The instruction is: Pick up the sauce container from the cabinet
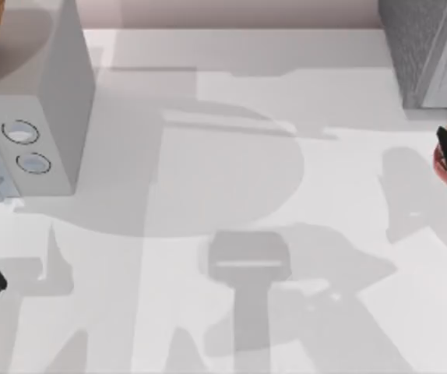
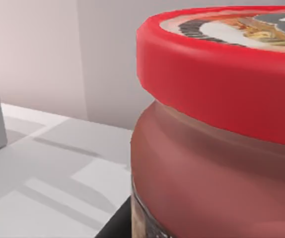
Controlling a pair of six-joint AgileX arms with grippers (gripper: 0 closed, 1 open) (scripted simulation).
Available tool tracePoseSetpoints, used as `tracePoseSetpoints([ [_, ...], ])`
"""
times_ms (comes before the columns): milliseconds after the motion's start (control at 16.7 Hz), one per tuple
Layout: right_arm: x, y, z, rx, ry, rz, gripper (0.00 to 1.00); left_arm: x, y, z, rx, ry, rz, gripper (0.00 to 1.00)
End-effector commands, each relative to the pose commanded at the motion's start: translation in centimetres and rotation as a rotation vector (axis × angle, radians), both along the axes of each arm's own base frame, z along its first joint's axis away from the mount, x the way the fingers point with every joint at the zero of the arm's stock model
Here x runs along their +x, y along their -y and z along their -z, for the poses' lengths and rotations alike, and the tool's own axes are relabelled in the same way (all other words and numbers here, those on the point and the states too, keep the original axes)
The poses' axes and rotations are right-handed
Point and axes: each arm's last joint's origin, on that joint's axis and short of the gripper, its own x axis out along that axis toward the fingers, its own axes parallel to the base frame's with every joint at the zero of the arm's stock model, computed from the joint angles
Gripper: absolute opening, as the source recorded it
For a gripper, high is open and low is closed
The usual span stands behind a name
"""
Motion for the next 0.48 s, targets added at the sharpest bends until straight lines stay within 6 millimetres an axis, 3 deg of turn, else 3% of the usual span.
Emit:
tracePoseSetpoints([
  [480,3.2,-1.0,6.3,-0.014,-0.009,-0.216,0.0,0.0,0.0,0.0,0.0,0.0,0.0,1.0],
])
